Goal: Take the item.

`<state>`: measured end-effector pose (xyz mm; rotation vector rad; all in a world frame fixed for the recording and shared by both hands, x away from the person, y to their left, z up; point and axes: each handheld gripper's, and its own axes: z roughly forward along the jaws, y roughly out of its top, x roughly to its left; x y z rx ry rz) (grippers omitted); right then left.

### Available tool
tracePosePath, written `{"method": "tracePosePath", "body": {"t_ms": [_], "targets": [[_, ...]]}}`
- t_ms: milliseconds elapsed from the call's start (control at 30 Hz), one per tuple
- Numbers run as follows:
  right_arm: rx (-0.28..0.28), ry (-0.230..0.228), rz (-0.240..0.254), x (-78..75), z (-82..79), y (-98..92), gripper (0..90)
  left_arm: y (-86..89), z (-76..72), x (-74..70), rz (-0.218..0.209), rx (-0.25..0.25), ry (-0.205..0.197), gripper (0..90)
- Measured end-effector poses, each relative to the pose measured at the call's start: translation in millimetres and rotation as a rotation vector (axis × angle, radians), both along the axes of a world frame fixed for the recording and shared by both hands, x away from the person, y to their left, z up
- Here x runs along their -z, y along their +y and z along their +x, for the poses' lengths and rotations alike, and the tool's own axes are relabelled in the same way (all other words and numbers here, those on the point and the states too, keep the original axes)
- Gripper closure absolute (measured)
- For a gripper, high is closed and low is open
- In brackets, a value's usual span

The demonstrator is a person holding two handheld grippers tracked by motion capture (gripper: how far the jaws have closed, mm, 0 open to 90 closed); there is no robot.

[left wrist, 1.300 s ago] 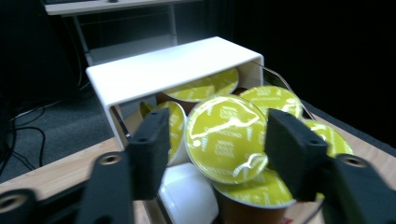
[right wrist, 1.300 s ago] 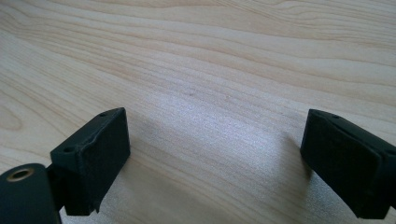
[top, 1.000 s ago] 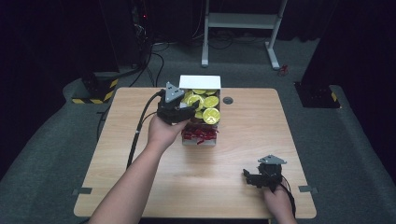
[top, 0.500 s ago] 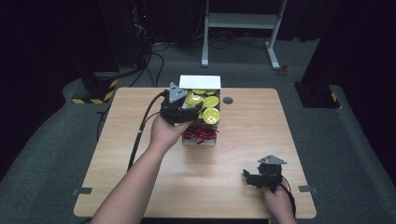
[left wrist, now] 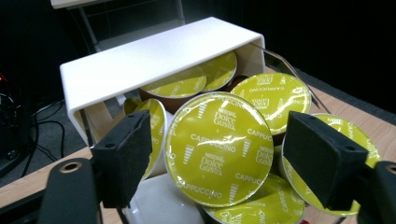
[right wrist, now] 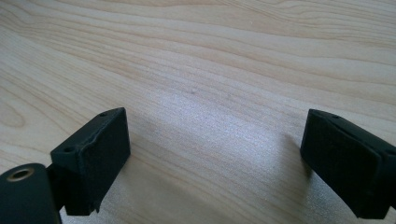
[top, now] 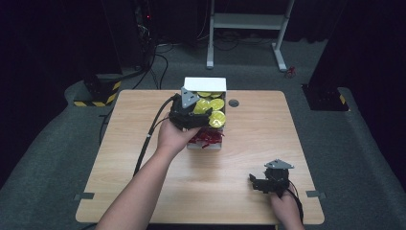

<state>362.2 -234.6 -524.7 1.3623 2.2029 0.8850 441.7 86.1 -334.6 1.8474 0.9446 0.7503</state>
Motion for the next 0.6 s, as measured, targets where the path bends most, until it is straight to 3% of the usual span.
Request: {"method": "tracePosePath", "body": {"t_ms": [200, 400, 600], "targets": [[0.002, 0.0, 0.0, 0.0, -0.1, 0.0, 8.3, 0.7, 0.9, 2.3, -0.013, 0.003, 0.004, 21.2], [0.002, 0.001, 0.001, 0.0, -0.5, 0.2, 8.3, 6.8, -1.8, 3.4, -0.036, -0.004, -0.021, 32.8], [0.001, 0.0, 0.0, 0.0, -0.3, 0.1, 8.3, 7.7, -4.1, 7.8, -0.041, 0.007, -0.042, 38.0]]}}
